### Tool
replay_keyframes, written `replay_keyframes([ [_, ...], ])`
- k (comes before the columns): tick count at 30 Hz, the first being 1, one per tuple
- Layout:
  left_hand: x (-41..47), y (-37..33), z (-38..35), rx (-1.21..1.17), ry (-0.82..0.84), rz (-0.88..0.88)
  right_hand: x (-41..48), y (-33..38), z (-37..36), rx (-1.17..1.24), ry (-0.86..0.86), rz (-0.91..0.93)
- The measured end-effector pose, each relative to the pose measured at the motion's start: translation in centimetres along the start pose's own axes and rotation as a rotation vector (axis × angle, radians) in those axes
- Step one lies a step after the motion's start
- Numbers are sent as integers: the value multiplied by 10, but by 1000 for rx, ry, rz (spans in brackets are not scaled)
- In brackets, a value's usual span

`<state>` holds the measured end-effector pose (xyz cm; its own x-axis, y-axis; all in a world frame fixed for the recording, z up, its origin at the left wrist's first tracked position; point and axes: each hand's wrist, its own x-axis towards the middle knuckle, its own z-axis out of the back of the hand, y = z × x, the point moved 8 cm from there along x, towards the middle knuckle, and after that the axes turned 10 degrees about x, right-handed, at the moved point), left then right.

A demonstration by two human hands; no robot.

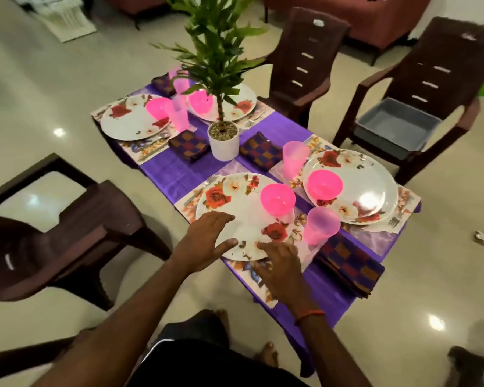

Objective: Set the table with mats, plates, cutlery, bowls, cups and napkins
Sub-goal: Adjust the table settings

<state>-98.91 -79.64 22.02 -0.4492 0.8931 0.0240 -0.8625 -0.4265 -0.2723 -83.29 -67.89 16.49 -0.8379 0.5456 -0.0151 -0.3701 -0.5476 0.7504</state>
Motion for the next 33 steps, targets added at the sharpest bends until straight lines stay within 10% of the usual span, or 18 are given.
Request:
replay_keyframes([
  [13, -113, 35, 33, 55, -159, 311, -15, 117, -49, -85, 223, 367],
  [33, -289, -31, 10, 29, -134, 344, -205, 125, -50, -189, 325, 276],
])
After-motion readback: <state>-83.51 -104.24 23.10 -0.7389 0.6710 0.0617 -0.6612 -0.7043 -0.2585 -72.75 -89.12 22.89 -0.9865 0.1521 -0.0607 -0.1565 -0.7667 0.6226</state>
